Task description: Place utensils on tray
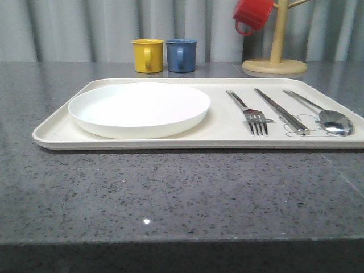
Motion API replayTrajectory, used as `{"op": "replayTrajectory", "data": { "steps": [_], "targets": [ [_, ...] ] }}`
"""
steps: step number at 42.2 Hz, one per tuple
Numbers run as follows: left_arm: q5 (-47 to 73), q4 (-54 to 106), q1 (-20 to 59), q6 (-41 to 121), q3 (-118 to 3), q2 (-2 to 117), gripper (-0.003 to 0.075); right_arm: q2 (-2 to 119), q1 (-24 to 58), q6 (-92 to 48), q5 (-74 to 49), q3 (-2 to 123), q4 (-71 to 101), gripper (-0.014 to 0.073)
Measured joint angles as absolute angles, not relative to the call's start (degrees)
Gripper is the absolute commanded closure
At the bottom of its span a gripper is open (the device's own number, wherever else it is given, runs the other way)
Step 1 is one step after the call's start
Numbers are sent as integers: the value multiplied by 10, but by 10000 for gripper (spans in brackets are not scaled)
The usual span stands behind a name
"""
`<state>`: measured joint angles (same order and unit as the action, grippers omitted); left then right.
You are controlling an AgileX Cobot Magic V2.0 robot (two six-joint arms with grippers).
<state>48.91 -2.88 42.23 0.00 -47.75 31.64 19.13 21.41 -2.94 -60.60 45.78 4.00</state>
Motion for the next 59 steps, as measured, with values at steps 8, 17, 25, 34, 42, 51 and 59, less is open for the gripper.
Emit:
{"op": "replayTrajectory", "data": {
  "steps": [8,17,25,34,42,51,59],
  "targets": [
    [488,-29,422,0,-477,316,741,191,214,-29,-606,458,40,660],
    [488,-29,422,0,-477,316,741,191,214,-29,-606,458,40,660],
    [488,-29,422,0,-477,316,741,191,214,-29,-606,458,40,660],
    [474,-49,421,0,-470,314,741,191,214,-29,-606,458,40,660],
    [358,-89,341,0,-393,280,741,191,214,-29,-606,458,40,660],
    [183,-85,209,0,-224,174,741,191,214,-29,-606,458,40,660],
    [99,-38,108,0,-77,42,741,191,214,-29,-606,458,40,660]
  ]
}}
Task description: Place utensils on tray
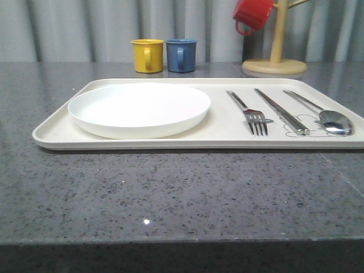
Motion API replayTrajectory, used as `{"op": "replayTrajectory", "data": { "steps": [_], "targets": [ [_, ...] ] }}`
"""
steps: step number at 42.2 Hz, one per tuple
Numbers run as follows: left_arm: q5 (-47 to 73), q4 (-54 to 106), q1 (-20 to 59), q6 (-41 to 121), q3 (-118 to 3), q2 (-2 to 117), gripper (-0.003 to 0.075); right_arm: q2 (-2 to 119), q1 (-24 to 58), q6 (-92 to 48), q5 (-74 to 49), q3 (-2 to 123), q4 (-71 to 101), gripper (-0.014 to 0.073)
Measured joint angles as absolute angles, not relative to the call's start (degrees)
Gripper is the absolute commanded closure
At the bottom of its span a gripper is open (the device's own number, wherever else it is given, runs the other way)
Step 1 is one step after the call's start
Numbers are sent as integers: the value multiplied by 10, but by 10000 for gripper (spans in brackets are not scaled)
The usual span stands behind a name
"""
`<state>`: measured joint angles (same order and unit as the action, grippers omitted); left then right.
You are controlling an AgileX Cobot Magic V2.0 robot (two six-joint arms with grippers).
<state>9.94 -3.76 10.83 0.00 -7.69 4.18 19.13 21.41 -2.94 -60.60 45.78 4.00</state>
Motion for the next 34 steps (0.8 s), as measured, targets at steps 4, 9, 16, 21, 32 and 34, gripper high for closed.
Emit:
{"op": "replayTrajectory", "data": {
  "steps": [4,9,16,21,32,34],
  "targets": [
    [71,-20,77,0,-30,4,741,191,214,-29,-606,458,40,660],
    [29,-12,67,0,2,-2,741,191,214,-29,-606,458,40,660],
    [-13,-11,67,0,2,-2,741,191,214,-29,-606,458,40,660],
    [-17,-11,67,0,2,-2,741,191,214,-29,-606,458,40,660],
    [-17,-10,67,0,2,-2,741,191,214,-29,-606,458,40,660],
    [-17,-10,67,0,2,-2,741,191,214,-29,-606,458,40,660]
  ]
}}
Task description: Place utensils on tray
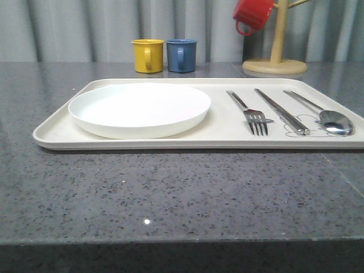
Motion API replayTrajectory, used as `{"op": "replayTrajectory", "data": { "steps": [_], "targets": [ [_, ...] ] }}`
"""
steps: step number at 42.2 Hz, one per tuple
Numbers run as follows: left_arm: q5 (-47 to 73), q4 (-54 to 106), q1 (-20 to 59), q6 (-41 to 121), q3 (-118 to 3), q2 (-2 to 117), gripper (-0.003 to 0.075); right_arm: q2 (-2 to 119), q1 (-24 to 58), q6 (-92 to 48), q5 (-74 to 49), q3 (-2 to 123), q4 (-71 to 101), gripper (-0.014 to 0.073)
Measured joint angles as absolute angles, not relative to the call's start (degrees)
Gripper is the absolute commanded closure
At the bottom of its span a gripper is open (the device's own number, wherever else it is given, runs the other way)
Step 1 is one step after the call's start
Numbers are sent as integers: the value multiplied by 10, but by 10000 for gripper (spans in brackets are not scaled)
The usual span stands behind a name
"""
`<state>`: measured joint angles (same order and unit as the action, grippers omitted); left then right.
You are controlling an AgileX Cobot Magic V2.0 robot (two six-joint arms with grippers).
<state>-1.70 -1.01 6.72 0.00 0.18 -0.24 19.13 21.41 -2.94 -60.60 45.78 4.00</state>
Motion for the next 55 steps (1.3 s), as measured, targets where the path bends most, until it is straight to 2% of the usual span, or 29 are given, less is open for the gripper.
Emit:
{"op": "replayTrajectory", "data": {
  "steps": [44,50,55],
  "targets": [
    [-17,-10,60,0,2,-2,741,190,213,-29,-603,455,40,660],
    [-17,-10,60,0,2,-2,741,164,166,-29,-524,397,29,660],
    [-17,-10,60,0,2,-2,741,120,99,-29,-371,286,19,660]
  ]
}}
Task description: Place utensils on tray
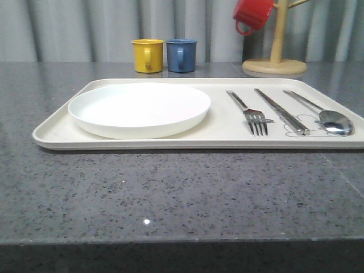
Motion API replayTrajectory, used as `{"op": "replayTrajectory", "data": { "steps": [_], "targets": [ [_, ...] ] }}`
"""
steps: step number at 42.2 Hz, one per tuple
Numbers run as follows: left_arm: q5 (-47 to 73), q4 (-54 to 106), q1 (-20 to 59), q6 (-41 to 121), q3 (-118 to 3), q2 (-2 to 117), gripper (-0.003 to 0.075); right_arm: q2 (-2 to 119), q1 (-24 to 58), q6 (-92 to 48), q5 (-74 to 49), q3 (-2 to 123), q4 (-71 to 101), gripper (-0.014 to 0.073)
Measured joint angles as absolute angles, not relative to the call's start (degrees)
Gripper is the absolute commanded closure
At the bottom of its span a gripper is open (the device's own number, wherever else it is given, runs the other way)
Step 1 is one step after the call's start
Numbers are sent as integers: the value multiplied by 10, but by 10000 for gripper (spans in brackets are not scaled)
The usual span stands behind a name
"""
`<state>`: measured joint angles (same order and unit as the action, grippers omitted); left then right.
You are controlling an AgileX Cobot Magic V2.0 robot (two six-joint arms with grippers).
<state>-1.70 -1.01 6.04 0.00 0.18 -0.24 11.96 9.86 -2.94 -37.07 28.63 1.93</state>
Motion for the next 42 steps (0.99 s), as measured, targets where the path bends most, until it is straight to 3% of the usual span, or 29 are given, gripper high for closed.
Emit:
{"op": "replayTrajectory", "data": {
  "steps": [7,15,42],
  "targets": [
    [-17,-10,60,0,2,-2,741,42,45,-29,-183,130,19,660],
    [-17,-10,60,0,2,-2,741,-5,17,-29,-79,14,19,660],
    [-17,-10,60,0,2,-2,741,-6,2,-29,-19,-15,19,660]
  ]
}}
